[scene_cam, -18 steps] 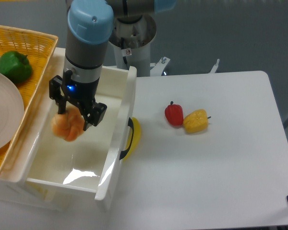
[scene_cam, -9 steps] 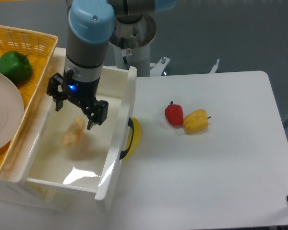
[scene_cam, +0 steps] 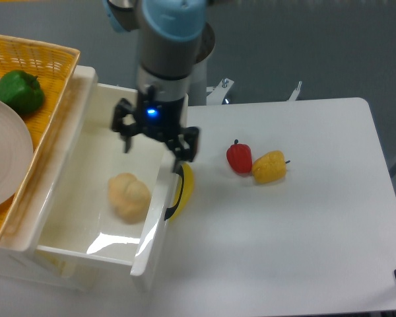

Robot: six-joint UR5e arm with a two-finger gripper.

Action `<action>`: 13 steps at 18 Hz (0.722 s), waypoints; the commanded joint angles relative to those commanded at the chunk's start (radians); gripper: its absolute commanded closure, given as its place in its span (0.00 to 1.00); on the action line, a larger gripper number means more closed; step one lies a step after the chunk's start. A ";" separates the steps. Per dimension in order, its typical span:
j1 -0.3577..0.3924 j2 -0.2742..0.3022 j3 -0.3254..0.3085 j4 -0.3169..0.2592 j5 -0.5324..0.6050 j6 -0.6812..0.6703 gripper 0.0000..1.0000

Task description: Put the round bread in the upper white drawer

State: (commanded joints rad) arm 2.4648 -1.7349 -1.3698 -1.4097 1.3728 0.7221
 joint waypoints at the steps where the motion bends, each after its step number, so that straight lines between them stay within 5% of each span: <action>1: 0.029 -0.002 0.000 0.000 0.009 0.040 0.00; 7: 0.180 -0.017 -0.035 0.009 0.026 0.334 0.00; 13: 0.259 -0.107 -0.048 0.024 0.135 0.563 0.00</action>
State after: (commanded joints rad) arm 2.7242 -1.8422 -1.4174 -1.3853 1.5078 1.2852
